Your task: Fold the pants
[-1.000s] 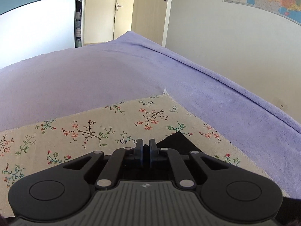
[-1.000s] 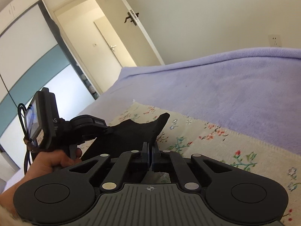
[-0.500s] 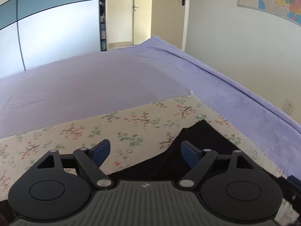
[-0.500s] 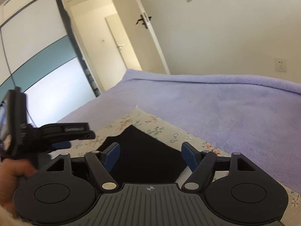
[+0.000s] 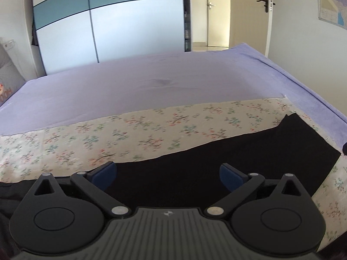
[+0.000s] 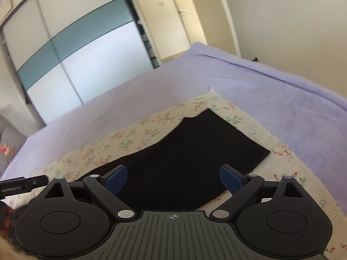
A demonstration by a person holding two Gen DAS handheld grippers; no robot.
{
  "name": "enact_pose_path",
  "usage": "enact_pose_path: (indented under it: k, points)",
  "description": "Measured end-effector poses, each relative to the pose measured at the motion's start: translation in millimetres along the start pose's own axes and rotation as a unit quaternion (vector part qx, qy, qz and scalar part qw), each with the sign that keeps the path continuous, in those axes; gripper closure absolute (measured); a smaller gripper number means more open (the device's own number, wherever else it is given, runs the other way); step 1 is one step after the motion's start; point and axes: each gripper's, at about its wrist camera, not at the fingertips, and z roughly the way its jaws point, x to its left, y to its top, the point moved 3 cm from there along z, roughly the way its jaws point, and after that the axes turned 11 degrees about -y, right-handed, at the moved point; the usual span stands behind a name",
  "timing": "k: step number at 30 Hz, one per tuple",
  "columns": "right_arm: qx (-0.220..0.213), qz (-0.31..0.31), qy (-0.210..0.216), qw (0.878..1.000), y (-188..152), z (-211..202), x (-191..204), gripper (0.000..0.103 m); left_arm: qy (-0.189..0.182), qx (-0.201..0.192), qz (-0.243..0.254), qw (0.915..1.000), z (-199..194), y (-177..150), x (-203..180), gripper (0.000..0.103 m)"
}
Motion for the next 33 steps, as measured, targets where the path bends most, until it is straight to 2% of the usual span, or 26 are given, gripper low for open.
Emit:
enact_pose_path:
  k: [5,9,13,17,21,26,29,31,32,33]
  points:
    - [0.012,-0.057,0.033,0.998,-1,-19,62,0.006,0.055,-0.003,-0.026,0.9981,-47,-17,86,0.000]
    - [0.021,-0.098,0.055,0.993,-10,-21,122,0.005,0.100,-0.001,-0.039,0.9942,-69,-27,152,0.000]
    - [0.032,-0.161,0.072,0.984,-25,-9,192,0.005,0.132,0.008,-0.070,0.9887,-81,-43,229,0.000]
    - [0.043,-0.224,0.110,0.967,-44,9,265,0.005,0.145,0.026,-0.095,0.9845,-74,-61,298,0.000]
    - [0.055,-0.267,0.137,0.952,-61,32,332,0.006,0.119,0.030,-0.105,0.9868,-54,-71,353,0.000]
    - [0.057,-0.337,0.133,0.930,-83,64,399,0.010,0.071,0.048,-0.132,0.9875,-26,-85,409,0.000]
    - [0.059,-0.381,0.124,0.914,-94,81,422,0.017,0.015,0.035,-0.189,0.9812,-15,-91,439,0.000]
    - [0.069,-0.409,0.117,0.902,-99,96,433,0.024,-0.029,0.030,-0.226,0.9732,-7,-94,450,0.008]
    - [0.072,-0.423,0.112,0.896,-101,103,437,0.030,-0.047,0.031,-0.239,0.9693,-4,-96,453,0.015]
    - [0.075,-0.433,0.108,0.892,-102,108,440,0.037,-0.057,0.033,-0.247,0.9668,-1,-97,454,0.017]
